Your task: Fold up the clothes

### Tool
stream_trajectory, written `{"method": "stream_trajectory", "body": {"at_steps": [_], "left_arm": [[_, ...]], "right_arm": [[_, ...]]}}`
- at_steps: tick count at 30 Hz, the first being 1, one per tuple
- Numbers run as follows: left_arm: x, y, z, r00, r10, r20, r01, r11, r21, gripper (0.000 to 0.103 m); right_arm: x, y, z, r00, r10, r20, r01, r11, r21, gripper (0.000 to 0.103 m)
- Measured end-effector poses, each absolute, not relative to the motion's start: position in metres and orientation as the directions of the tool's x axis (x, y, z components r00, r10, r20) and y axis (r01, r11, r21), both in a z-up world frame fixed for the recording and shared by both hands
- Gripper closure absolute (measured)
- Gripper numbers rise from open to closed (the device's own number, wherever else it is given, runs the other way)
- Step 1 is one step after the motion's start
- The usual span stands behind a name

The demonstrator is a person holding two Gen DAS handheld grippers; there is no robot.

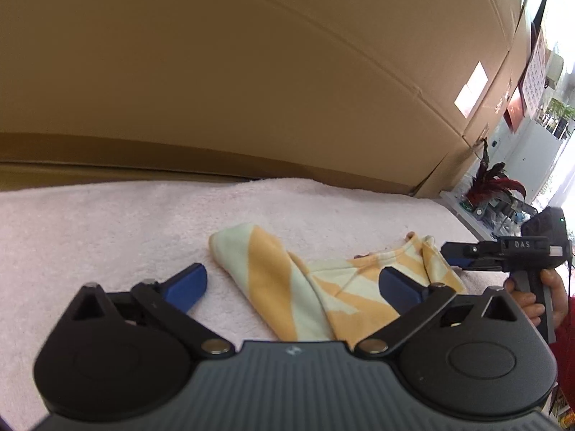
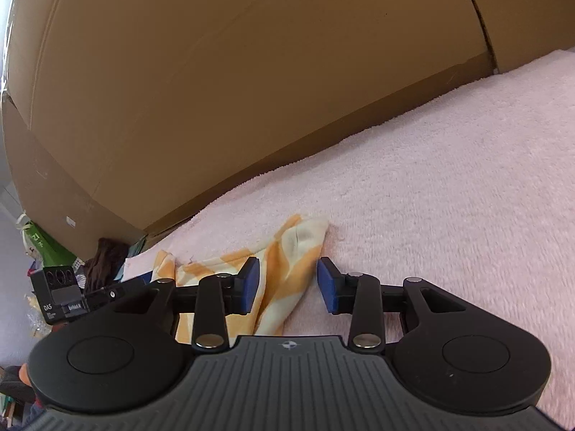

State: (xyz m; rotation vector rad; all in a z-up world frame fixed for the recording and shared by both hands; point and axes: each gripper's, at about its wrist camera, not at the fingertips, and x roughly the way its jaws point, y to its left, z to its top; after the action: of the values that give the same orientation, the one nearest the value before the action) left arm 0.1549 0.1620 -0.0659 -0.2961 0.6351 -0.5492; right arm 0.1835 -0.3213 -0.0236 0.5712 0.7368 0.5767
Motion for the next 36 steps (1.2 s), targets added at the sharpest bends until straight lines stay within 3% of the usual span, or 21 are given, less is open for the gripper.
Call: {"method": "stream_trajectory", "body": {"at_steps": [10,12,16,17,21,23,25,30,32,34,36], "left_arm": [[0.163,0.174,-0.070,0.637,-0.647,-0.420,0.414,0.746,-0.522,0.001],[0.163,0.174,-0.070,0.637,-0.645,-0.422,0.413,0.748,-0.519,0.001],[0.163,0.170,-0.068,0.639,-0.635,-0.433,0.413,0.759,-0.503,0.001],[0.163,0.169,-0.068,0.641,-0.629,-0.440,0.413,0.766,-0.493,0.001],[0.161,0.154,-0.063,0.661,-0.574,-0.484,0.407,0.816,-0.412,0.005],[0.159,0.153,-0.063,0.671,-0.559,-0.487,0.397,0.826,-0.401,0.018],[0.161,0.156,-0.066,0.662,-0.578,-0.477,0.395,0.810,-0.433,0.041],[0.166,0.171,-0.072,0.651,-0.614,-0.445,0.357,0.766,-0.534,0.057],[0.168,0.179,-0.075,0.646,-0.635,-0.424,0.335,0.735,-0.590,0.054],[0.171,0.190,-0.080,0.637,-0.673,-0.375,0.318,0.673,-0.667,0.036],[0.169,0.189,-0.079,0.647,-0.663,-0.377,0.321,0.685,-0.654,0.037]], "right_arm": [[0.204,-0.317,-0.029,0.561,0.733,-0.386,-0.361,0.636,0.682,0.070],[0.204,-0.317,-0.029,0.568,0.724,-0.391,-0.350,0.643,0.682,0.080],[0.204,-0.317,-0.031,0.579,0.708,-0.404,-0.333,0.658,0.676,0.086],[0.204,-0.317,-0.030,0.582,0.700,-0.414,-0.328,0.668,0.668,0.093],[0.203,-0.314,-0.029,0.589,0.685,-0.430,-0.335,0.691,0.641,0.094],[0.205,-0.316,-0.030,0.586,0.689,-0.426,-0.330,0.683,0.652,0.095],[0.207,-0.318,-0.033,0.582,0.696,-0.421,-0.322,0.672,0.667,0.095],[0.208,-0.325,-0.036,0.575,0.713,-0.400,-0.306,0.642,0.703,0.096],[0.206,-0.326,-0.035,0.577,0.712,-0.400,-0.308,0.643,0.701,0.095],[0.206,-0.327,-0.035,0.577,0.713,-0.398,-0.308,0.641,0.703,0.095],[0.206,-0.327,-0.036,0.577,0.714,-0.396,-0.308,0.639,0.705,0.095]]}}
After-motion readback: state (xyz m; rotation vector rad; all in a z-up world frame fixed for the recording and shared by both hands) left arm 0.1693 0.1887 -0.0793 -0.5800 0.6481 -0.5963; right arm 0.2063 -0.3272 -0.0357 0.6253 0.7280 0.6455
